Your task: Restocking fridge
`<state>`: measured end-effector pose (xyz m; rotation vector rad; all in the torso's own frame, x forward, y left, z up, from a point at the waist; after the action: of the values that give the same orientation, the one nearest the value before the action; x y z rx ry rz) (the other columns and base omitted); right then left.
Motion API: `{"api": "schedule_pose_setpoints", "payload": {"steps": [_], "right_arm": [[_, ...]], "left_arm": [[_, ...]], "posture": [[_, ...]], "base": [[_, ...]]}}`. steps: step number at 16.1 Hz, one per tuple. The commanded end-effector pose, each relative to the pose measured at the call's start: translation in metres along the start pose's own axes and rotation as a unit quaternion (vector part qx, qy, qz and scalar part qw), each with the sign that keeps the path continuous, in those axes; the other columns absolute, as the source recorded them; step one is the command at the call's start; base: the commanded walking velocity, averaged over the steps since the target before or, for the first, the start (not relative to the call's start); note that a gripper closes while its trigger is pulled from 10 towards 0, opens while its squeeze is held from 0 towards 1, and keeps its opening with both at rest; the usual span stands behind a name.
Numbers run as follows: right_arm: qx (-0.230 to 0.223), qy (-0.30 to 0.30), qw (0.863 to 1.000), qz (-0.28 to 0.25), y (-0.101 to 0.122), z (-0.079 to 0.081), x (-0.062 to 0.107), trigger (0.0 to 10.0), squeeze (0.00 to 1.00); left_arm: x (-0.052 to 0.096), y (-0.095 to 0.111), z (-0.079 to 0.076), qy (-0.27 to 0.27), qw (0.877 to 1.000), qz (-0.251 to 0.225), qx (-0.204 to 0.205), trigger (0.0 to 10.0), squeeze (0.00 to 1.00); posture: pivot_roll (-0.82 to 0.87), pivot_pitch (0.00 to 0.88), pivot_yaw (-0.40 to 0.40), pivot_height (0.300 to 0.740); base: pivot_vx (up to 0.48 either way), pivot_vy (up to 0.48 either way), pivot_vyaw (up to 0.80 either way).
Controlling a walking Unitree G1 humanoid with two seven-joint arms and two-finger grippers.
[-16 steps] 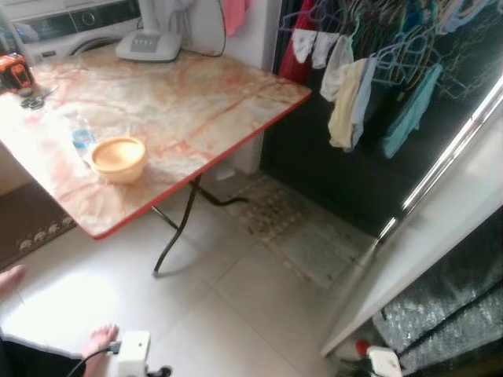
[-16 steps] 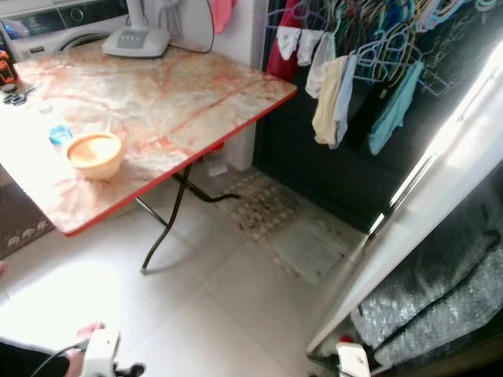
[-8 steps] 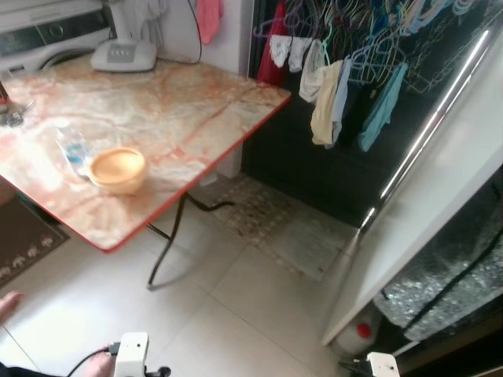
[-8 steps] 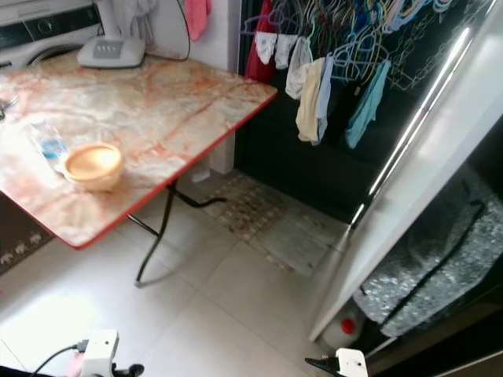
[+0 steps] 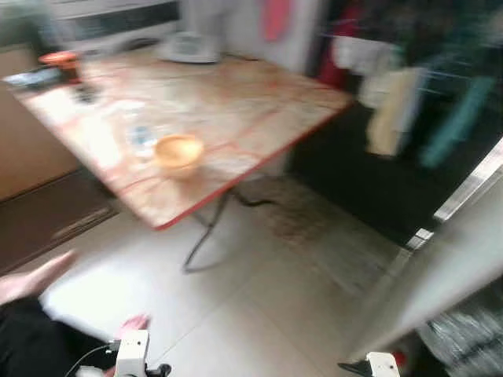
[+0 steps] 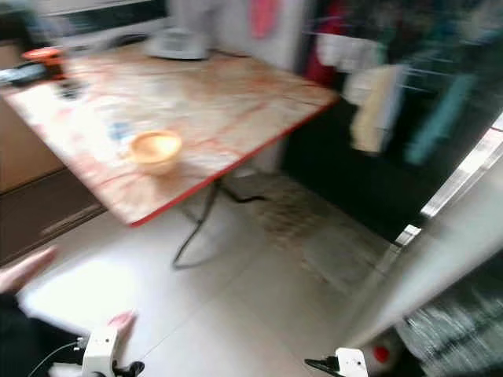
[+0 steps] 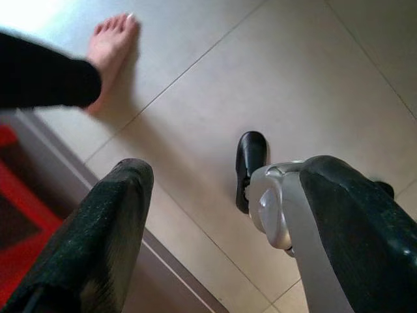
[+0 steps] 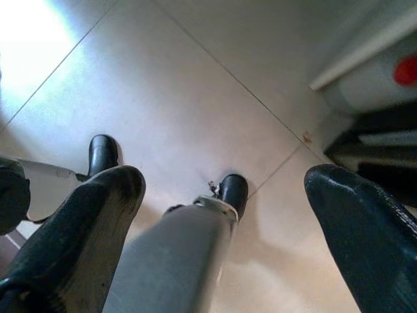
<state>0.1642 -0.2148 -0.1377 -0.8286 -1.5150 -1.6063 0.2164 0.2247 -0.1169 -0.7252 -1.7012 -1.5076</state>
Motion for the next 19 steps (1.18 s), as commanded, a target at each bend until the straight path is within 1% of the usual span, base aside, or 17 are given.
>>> {"api": "schedule_pose_setpoints", "payload": {"steps": [1,4,6,7,8,10,11,13,16,17,19], "right_arm": [[0.003,-0.004,1.000,0.004,-0.002,-0.004,0.001,10.0,0.00],[0.004,-0.003,1.000,0.004,-0.002,-0.004,0.001,10.0,0.00],[0.005,-0.002,1.000,0.005,-0.002,-0.004,0.001,10.0,0.00],[0.005,-0.001,1.000,0.005,-0.002,-0.004,0.001,10.0,0.00],[0.005,-0.001,1.000,0.006,-0.002,-0.004,0.001,10.0,0.00],[0.000,-0.002,1.000,0.005,-0.002,-0.004,0.001,10.0,0.00],[-0.011,-0.002,1.000,0.003,-0.002,-0.003,0.001,10.0,0.00],[-0.010,-0.001,1.000,0.003,-0.003,-0.003,0.001,10.0,0.00],[-0.013,-0.001,1.000,0.001,-0.002,-0.003,0.001,10.0,0.00],[-0.013,-0.001,1.000,0.001,-0.002,-0.003,0.001,10.0,0.00],[-0.013,-0.001,1.000,0.001,-0.002,-0.004,0.001,10.0,0.00]], "left_arm": [[0.000,-0.006,-0.001,0.000,1.000,0.007,0.003,10.0,0.00],[0.000,-0.005,-0.001,0.002,1.000,0.006,0.000,10.0,0.00],[0.001,-0.001,0.002,0.016,1.000,-0.013,0.006,10.0,0.00],[0.001,0.000,0.001,0.014,1.000,-0.019,0.013,10.0,0.00],[0.001,0.001,0.001,0.012,1.000,-0.023,0.010,10.0,0.00],[0.001,0.002,0.001,0.013,1.000,-0.025,0.007,10.0,0.00],[0.001,0.003,0.001,0.014,0.999,-0.030,0.008,10.0,0.00],[0.001,0.006,0.003,0.021,0.999,-0.041,0.001,10.0,0.00],[0.006,0.023,0.009,0.058,0.992,-0.113,0.003,10.0,0.00],[0.008,0.030,0.011,0.069,0.987,-0.145,0.003,10.0,0.00],[0.014,0.042,0.012,0.086,0.978,-0.191,-0.022,10.0,0.00]], "posture": [[0.04,0.029,-0.058,0.740],[0.04,0.029,-0.059,0.740],[0.04,0.031,-0.059,0.740],[0.04,0.030,-0.060,0.740],[0.04,0.030,-0.060,0.740],[0.04,0.030,-0.059,0.740],[0.04,0.031,-0.059,0.740],[0.04,0.030,-0.058,0.740],[0.04,0.031,-0.060,0.740],[0.04,0.030,-0.060,0.740],[0.04,0.030,-0.060,0.740]], "base": [[0.000,0.000,0.80],[0.000,0.000,0.63],[0.000,0.000,0.62],[0.000,0.000,0.62],[0.000,0.000,0.60],[0.000,0.000,0.00],[0.000,0.000,0.00],[0.000,0.000,0.00],[0.000,0.000,0.00],[0.000,0.000,0.00],[0.000,0.000,0.00]]}}
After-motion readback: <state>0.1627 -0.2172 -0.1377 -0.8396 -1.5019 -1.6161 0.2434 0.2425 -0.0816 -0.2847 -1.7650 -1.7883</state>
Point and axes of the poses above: a point about 5 cm out from each wrist's last joint towards the gripper, its own x axis pointing back from the gripper into the wrist, its own y axis along the axis of the wrist's last joint, z = x × y, the point moved 5 cm from there along -x, pointing out of the wrist towards the gripper, and after that the axes turned 7 degrees about x, right-handed, at the moved point
